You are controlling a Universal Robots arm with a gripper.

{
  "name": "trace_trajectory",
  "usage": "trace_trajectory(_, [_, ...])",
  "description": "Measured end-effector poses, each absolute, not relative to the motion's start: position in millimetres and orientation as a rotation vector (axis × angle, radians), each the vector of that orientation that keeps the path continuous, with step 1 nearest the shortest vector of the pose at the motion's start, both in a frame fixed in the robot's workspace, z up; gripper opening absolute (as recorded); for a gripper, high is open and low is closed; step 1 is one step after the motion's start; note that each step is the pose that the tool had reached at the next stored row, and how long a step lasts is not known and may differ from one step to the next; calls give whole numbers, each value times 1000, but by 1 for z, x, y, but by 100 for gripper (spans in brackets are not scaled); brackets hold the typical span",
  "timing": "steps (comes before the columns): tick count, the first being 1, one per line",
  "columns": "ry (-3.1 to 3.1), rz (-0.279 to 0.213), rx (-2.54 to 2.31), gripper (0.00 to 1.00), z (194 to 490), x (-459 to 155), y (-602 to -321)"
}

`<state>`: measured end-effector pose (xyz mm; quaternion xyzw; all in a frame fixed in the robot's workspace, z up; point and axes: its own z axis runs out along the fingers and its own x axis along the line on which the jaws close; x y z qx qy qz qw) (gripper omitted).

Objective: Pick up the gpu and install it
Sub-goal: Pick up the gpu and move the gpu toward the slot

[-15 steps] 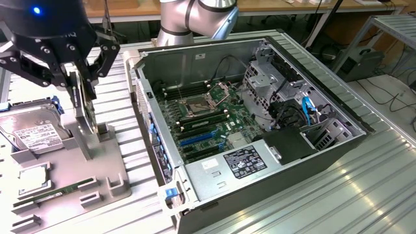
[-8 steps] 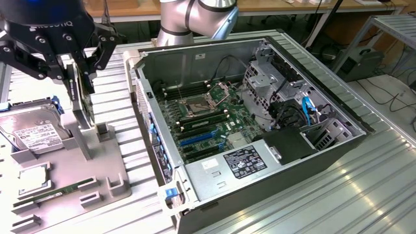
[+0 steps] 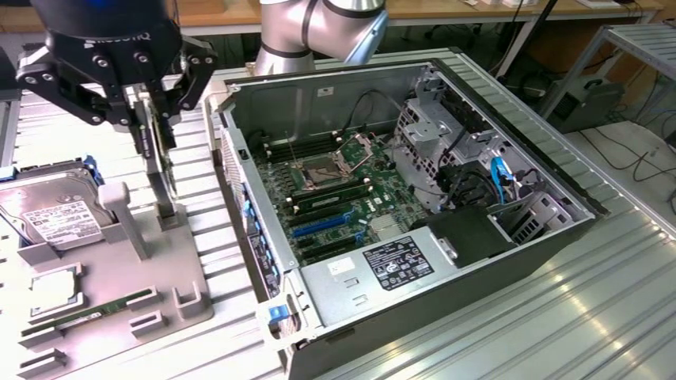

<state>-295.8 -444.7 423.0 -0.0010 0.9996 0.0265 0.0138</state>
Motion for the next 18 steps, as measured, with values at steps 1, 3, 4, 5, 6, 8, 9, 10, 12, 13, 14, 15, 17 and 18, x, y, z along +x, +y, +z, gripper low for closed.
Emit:
trace_trajectory(1, [3113,82,-3,28,423,-293,-445])
trace_trajectory(3, [3113,82,-3,28,423,-286,-445])
trace_trajectory(4, [3113,82,-3,28,423,-284,-445])
trace_trajectory(5, [3113,82,-3,28,423,-280,-445])
trace_trajectory(6, [3113,82,-3,28,423,-277,-445])
trace_trajectory(8, [3113,82,-3,28,423,-270,-445])
trace_trajectory(9, [3113,82,-3,28,423,-268,-445])
trace_trajectory(10, [3113,82,-3,28,423,-265,-445])
trace_trajectory(12, [3113,82,-3,28,423,-259,-445])
trace_trajectory(13, [3113,82,-3,28,423,-256,-445])
trace_trajectory(14, [3113,82,-3,28,423,-253,-445])
trace_trajectory(15, [3113,82,-3,28,423,-247,-445])
trace_trajectory(17, [3113,82,-3,28,423,-241,-445])
trace_trajectory(18, [3113,82,-3,28,423,-238,-445])
